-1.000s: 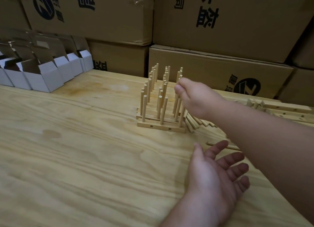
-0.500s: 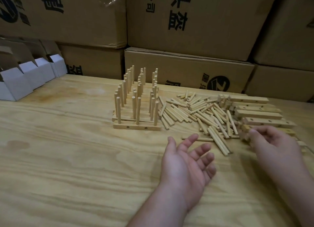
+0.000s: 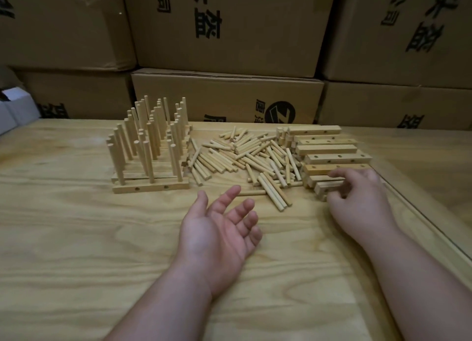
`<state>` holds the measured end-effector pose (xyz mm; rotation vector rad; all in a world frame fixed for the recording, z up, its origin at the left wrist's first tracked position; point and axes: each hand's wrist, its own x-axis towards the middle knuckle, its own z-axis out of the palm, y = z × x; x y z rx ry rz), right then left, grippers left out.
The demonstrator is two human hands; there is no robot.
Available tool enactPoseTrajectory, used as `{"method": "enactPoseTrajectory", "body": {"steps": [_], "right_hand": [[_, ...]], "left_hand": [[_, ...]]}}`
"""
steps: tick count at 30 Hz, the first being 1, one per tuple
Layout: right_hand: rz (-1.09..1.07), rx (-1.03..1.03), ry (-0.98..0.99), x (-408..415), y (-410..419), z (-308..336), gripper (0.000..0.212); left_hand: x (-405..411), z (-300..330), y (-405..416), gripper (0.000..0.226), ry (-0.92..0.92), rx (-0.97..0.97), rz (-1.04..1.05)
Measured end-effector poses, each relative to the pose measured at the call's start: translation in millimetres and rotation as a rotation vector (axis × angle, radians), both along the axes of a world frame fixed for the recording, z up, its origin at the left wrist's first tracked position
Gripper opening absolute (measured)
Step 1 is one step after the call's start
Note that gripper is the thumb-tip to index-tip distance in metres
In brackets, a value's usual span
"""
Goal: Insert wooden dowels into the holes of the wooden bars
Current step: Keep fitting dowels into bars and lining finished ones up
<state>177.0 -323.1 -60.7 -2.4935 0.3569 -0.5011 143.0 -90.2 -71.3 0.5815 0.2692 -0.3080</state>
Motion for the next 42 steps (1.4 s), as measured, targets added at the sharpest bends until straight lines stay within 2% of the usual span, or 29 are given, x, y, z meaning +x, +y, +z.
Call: {"method": "enactPoseTrajectory", "body": {"steps": [4,9,13,19,23,25,28,30,32,34,37,42], "right_hand": [[0.022,-0.114,0.118,1,7,2,0.038],[0.025,-0.235,0.082,1,10,2,0.037],[0.014,-0.294,0.039,0,12,1,0.026],[-0.008,-0.303,-0.078,-2,14,6,0.014],[0.028,-0.318,-0.293,-4,19,21,0.015],[0.107,-0.209,-0.416,-7,24,31,0.014],[0.194,0.183,-0.468,-13,35,45,0.014],[0.235,0.512,-0.397,-14,42,48,0.012],[0.328,0.872,-0.231,-14,51,46,0.014],[0.408,1.091,-0.087,-15,62,38,0.018],[0.461,1.132,-0.029,-17,78,26,0.022],[0.410,1.022,-0.042,-14,82,17,0.020]], "left_hand": [[0,2,0,0.056,0.011,0.006,-0.003],[1,1,1,0.058,0.020,-0.006,-0.011],[0,2,2,0.057,0.028,-0.004,-0.010],[-2,4,3,0.057,0.028,-0.006,-0.013],[-3,5,3,0.054,0.009,0.005,-0.013],[-4,6,3,0.050,-0.003,0.022,-0.016],[-5,7,3,0.044,-0.008,0.036,-0.019],[-6,7,2,0.039,-0.019,0.040,-0.019],[-5,7,0,0.034,-0.045,0.060,-0.019],[-6,7,-2,0.036,-0.092,0.112,-0.038],[-9,6,-6,0.048,-0.201,0.236,-0.125],[-13,6,-9,0.033,-0.252,0.299,-0.146]]}}
